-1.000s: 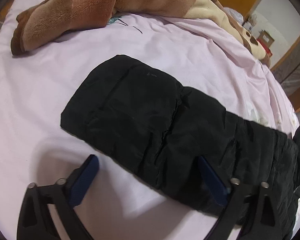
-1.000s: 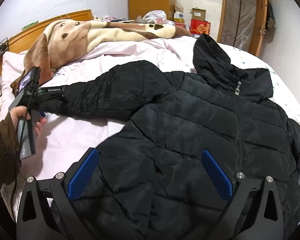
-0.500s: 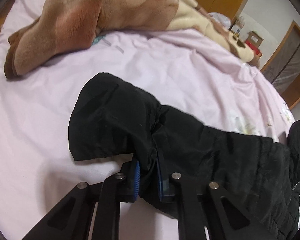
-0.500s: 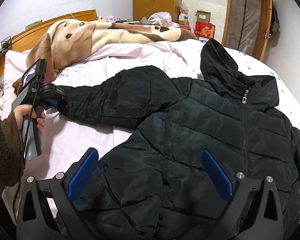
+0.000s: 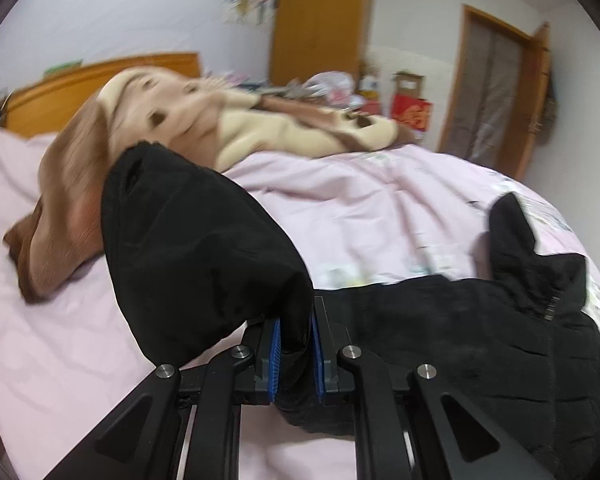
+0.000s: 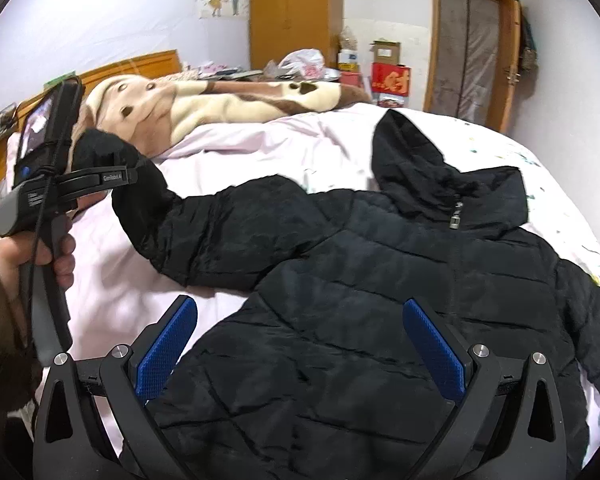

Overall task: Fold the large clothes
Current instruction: 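Lift the sleeve with the left tool and fold it across the jacket body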

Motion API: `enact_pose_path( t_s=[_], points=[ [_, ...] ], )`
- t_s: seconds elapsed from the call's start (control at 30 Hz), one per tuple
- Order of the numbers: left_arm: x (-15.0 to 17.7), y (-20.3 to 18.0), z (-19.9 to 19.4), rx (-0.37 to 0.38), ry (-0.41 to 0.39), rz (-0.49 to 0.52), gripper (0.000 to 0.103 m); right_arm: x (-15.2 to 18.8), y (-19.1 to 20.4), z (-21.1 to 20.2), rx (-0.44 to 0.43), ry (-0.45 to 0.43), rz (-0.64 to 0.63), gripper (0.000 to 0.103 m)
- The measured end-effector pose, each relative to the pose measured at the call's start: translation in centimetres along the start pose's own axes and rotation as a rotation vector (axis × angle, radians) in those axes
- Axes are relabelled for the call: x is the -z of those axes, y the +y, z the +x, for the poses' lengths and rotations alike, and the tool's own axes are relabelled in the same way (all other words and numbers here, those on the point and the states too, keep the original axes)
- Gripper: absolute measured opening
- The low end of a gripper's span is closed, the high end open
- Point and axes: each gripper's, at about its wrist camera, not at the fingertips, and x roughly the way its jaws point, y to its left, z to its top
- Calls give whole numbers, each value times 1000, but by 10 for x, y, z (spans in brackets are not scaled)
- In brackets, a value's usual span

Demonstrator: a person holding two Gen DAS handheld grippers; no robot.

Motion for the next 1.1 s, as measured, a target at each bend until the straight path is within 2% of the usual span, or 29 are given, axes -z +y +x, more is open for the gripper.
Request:
enact_pose_path(
  t_s=[0.2,0.3,0.4,0.53,0.77,0.97,1.1],
  points=[
    [-7,-64,-33,73,-81,137,13,-3,-28,-18,40,-31,46,102],
    [-4,-96,-43,131,-84,178,13,-2,-50,-28,62,-51,92,102],
    [2,-127,-48,156,-84,220,13,2,-70,-35,91,-61,127,102],
    [12,-170,-50,223,-58,254,13,8,-99,-44,135,-66,171,102],
    [42,-225,-43,277,-15,313,13,23,-147,-54,209,-61,234,102],
    [80,-278,-31,327,64,369,13,38,-177,-56,258,-45,283,102],
    [97,-304,-24,363,88,418,13,48,-198,-53,288,-29,317,102]
  ],
)
